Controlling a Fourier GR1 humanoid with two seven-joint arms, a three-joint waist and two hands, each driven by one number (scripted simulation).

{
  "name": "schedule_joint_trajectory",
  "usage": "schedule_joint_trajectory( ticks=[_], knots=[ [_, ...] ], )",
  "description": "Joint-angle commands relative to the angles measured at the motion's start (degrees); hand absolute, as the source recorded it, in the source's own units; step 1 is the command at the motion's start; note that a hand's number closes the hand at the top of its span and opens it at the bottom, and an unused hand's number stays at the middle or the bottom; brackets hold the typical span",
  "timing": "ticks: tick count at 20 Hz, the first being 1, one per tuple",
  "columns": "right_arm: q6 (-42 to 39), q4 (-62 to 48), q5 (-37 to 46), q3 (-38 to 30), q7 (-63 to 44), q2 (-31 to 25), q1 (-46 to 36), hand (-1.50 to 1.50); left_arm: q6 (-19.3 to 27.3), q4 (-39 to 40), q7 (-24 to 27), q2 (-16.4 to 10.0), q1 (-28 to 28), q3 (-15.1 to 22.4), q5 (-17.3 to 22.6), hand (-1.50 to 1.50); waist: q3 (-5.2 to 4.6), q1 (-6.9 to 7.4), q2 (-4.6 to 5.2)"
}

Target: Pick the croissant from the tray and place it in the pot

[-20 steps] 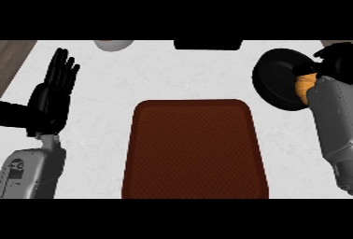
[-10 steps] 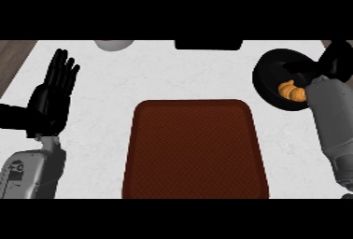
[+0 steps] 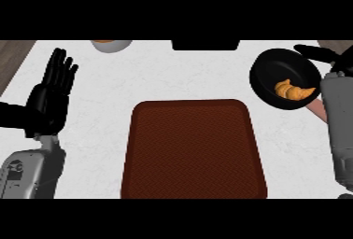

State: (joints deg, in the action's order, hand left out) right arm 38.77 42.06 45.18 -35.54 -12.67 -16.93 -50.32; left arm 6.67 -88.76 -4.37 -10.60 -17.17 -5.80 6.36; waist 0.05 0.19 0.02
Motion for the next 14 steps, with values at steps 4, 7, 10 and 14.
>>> schedule_joint_trajectory(
  ticks=[4,7,10,14],
  knots=[
    [-0.45,13.04,-9.95,-1.4,6.19,0.45,8.2,-1.5,-1.62,4.91,3.99,-0.33,0.16,-1.51,0.24,0.0,-0.07,-0.98,-0.15],
    [-1.7,17.0,-15.94,-3.33,10.43,-0.34,13.94,-1.5,0.08,-0.04,1.06,0.75,1.49,-0.38,-0.25,0.0,-0.03,-0.61,-0.15],
    [-4.71,27.98,-17.62,-2.06,6.29,1.12,19.73,-1.5,-2.5,-0.05,0.54,-1.7,1.33,-2.48,1.76,0.0,-0.08,-0.93,-0.35],
    [-8.04,33.09,-23.33,-4.24,8.67,-1.53,26.61,-1.5,1.09,-0.96,-0.82,0.6,0.0,0.17,-1.77,0.0,-0.04,-0.83,-0.21]
  ],
)
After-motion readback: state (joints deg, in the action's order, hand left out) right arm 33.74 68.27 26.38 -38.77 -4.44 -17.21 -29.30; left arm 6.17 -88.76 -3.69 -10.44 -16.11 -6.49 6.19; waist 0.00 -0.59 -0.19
